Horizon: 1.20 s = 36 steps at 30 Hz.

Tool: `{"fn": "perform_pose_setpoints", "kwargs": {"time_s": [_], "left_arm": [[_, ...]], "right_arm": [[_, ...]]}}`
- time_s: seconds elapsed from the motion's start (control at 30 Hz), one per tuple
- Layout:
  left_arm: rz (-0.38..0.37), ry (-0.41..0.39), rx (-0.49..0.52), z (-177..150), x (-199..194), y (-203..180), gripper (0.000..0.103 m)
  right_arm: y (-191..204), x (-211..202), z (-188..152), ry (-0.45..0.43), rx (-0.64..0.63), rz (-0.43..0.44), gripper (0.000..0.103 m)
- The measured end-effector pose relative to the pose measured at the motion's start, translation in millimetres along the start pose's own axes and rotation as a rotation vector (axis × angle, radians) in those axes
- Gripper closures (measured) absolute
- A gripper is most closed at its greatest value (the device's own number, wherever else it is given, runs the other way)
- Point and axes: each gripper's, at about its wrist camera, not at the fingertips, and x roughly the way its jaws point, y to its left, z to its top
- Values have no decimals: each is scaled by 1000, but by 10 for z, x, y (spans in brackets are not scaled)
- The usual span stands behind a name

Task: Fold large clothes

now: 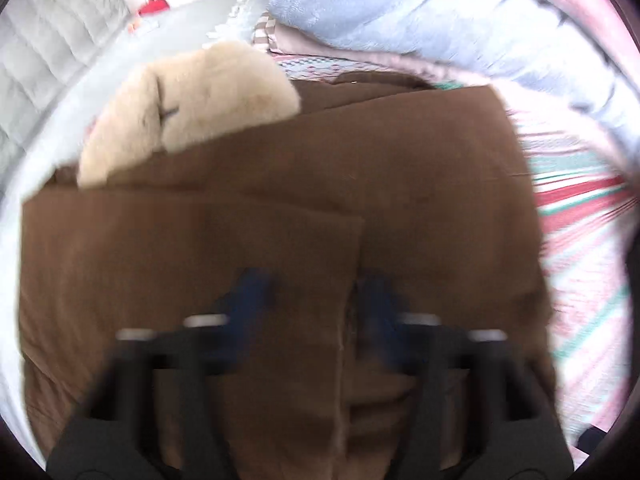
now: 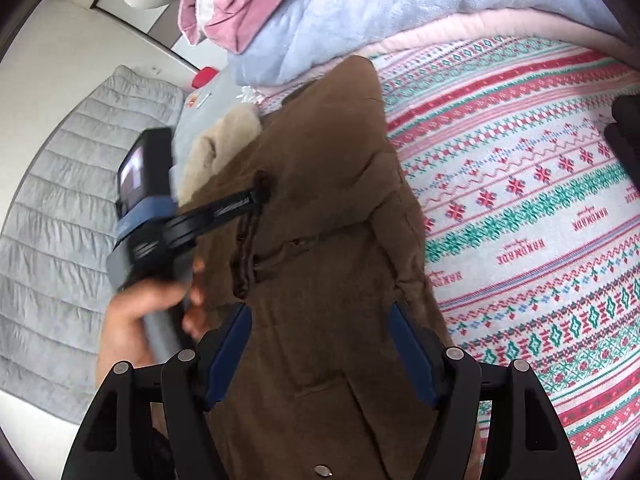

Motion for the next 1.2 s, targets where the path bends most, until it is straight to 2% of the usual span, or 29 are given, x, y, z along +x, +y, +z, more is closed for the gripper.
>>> {"fn": "perform_pose_setpoints", "kwargs": {"time_s": [0.03,0.07,0.17,0.3,0.37,0.4,0.43,0.5,0.53,0.57,0.6,0.63,0.67,0.7,0.73,0.8,0.87,0.93,1.1,1.17,1.2], "left_arm": [[10,10,-9,23,48,34,92],[-13,11,-49,60,63,108,94],[-117,-26,-218,181,-77,418,96],[-217,-259,-408,398,-570,885,96],[-269,-317,-465,423,-667,1017,95],[-274,-315,-464,437,-656,1024,95],[-262,-268,-419,450,-541,932,93],[-250,-142,-322,452,-199,681,89],[-246,-52,-286,380,58,547,85],[-249,-11,-282,331,179,506,80],[-258,5,-289,259,254,483,78],[-277,-41,-302,195,210,507,74],[-328,-66,-318,152,150,560,64],[-411,-53,-342,114,88,645,59],[-467,-38,-372,71,13,750,56],[-495,-49,-413,-9,-165,981,56],[-445,-93,-395,-193,-463,1295,51],[-355,-105,-388,-460,-628,1596,44],[-134,-47,-436,-1436,-901,2495,43],[-23,-32,-487,-1790,-1050,2846,43],[-8,-41,-503,-1930,-1118,2954,43]], "right_arm": [[-20,-9,-2,-1,0,-1,31],[-42,-34,2,-7,-2,-8,31],[-97,-144,-2,-32,-8,-27,31],[-132,-270,18,-67,3,-9,31],[-114,-295,14,-74,-4,-3,31],[-103,-304,8,-74,-9,-7,31],[-102,-295,14,-70,-11,-9,31],[-101,-248,33,-60,-7,-13,31],[-97,-216,33,-54,-3,-21,31],[-102,-191,31,-46,1,-29,31],[-101,-173,31,-44,2,-33,31],[-102,-170,19,-42,1,-40,31],[-98,-177,5,-40,-7,-44,31],[-95,-181,-4,-40,-14,-47,31],[-92,-195,-13,-41,-22,-51,31],[-94,-226,-31,-44,-30,-59,31],[-109,-262,-47,-47,-29,-66,31],[-118,-301,-63,-51,-31,-66,31],[-32,-414,-186,-62,-115,-93,31],[-6,-495,-282,-69,-140,-95,31],[1,-531,-323,-73,-145,-96,31]]}}
